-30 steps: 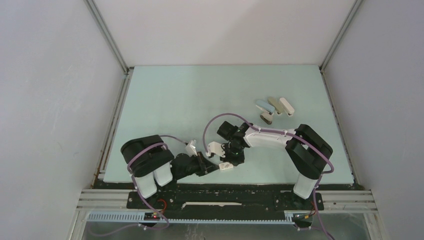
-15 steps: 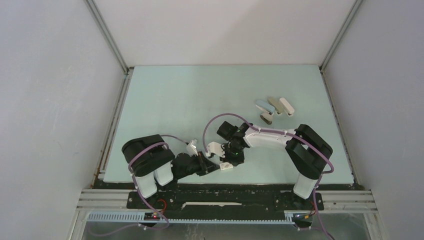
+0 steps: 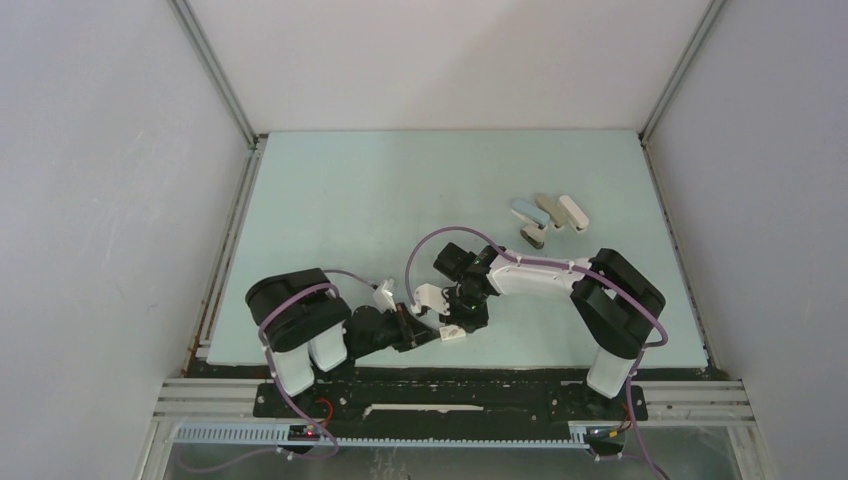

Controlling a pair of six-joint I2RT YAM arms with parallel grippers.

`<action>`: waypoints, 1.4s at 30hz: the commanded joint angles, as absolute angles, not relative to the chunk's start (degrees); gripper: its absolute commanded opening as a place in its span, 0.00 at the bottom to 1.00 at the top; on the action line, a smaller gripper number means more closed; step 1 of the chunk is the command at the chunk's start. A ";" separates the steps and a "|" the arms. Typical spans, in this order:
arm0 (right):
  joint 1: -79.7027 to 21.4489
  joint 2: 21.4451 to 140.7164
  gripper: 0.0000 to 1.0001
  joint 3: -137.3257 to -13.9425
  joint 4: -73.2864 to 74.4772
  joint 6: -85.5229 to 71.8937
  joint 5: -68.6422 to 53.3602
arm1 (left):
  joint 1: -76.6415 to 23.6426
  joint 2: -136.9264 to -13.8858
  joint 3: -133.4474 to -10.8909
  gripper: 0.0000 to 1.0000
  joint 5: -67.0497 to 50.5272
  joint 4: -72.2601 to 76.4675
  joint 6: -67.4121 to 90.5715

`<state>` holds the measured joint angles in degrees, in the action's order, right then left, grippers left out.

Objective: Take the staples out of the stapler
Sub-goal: Close the staple box at the center of the board.

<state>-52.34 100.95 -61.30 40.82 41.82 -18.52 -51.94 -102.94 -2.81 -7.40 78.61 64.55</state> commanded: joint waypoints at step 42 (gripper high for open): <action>-21.73 66.98 0.28 -60.14 48.20 48.33 -32.59 | -41.44 -28.54 -15.90 0.73 9.15 -6.87 33.26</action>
<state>-27.46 74.02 -60.07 46.24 47.05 -25.36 -43.33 -34.06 -8.54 1.91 13.08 42.76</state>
